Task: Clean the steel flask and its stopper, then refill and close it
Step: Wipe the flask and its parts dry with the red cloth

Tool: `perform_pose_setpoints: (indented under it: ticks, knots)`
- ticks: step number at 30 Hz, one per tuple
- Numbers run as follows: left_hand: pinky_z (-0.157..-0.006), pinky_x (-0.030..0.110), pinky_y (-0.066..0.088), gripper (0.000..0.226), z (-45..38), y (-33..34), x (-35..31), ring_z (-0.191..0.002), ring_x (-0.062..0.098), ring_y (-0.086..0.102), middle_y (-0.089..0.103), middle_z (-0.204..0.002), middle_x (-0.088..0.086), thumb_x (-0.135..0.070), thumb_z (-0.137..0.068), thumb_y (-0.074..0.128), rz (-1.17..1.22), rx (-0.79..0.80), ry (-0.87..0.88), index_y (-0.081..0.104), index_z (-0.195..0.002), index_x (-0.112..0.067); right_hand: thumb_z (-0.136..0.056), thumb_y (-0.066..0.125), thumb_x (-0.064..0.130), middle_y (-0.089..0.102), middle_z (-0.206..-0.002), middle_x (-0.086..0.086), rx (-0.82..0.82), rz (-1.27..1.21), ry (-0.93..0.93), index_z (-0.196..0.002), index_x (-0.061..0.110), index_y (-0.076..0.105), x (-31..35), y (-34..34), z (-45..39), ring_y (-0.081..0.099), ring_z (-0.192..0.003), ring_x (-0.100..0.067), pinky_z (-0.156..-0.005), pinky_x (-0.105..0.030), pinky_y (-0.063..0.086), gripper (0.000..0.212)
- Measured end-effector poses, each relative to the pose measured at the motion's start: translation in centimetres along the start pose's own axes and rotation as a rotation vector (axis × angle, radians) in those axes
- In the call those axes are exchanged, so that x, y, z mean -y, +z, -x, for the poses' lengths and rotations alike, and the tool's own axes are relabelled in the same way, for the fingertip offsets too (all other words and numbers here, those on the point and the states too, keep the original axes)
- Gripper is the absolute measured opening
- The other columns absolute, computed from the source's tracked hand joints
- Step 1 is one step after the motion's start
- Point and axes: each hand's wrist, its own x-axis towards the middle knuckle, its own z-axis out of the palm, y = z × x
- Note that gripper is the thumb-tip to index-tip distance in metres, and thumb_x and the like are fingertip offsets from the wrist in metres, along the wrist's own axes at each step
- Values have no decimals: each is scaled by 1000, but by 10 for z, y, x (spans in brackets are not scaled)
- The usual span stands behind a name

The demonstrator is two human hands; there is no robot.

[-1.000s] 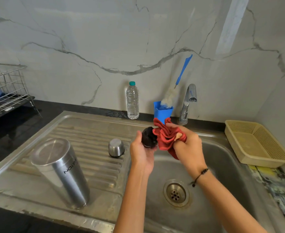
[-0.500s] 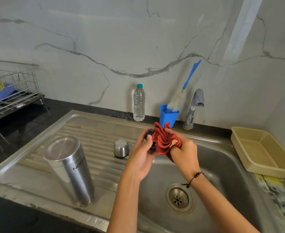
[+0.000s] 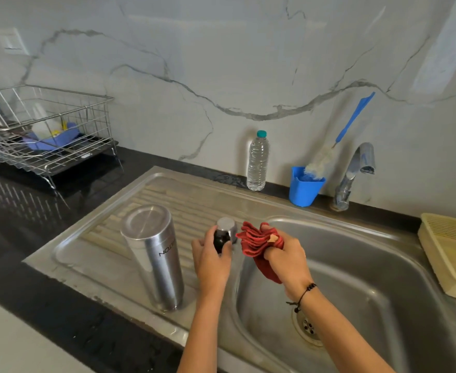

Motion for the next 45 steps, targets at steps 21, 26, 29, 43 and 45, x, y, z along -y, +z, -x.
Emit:
perform_pose_setpoints:
  ticks: [21, 26, 29, 43, 45]
  knots:
    - [-85, 46, 46, 47, 1, 10, 21, -105, 40, 53, 47, -121, 22, 4, -76, 69, -203, -49, 36, 51, -119, 2, -88, 46, -2, 61, -85, 5, 96, 94, -18, -96, 25, 57, 8, -12, 0, 54, -82, -9, -69, -17, 39, 31]
    - [-87, 53, 43, 55, 0, 11, 22, -106, 48, 48, 46, -121, 30, 3, -71, 72, -259, -82, -27, 47, -120, 8, -87, 46, -4, 60, -83, 5, 89, 92, 1, -105, 15, 61, 6, -10, 2, 53, -82, -9, -74, -19, 38, 30]
    - [-84, 54, 43, 58, 1, 12, 24, -104, 49, 48, 48, -119, 32, 6, -69, 71, -271, -85, -18, 47, -122, 9, -87, 46, -3, 60, -83, 5, 81, 97, -1, -107, 13, 61, 5, -9, 2, 53, -84, -11, -77, -22, 39, 30]
    - [-95, 42, 37, 52, -20, 18, -32, -113, 39, 46, 49, -123, 22, -11, -79, 69, -398, -41, 202, 49, -126, -1, -88, 47, -1, 61, -83, 8, 32, 73, -46, -112, 18, 60, 7, -15, -2, 53, -79, -4, -60, -6, 39, 34]
    - [-97, 38, 35, 50, -32, 27, -40, -116, 35, 44, 46, -127, 19, -18, -84, 64, -539, 66, 187, 45, -129, -5, -88, 47, -1, 61, -87, 5, 13, 77, -37, -119, 18, 58, 10, -19, -4, 53, -87, -9, -69, -14, 39, 38]
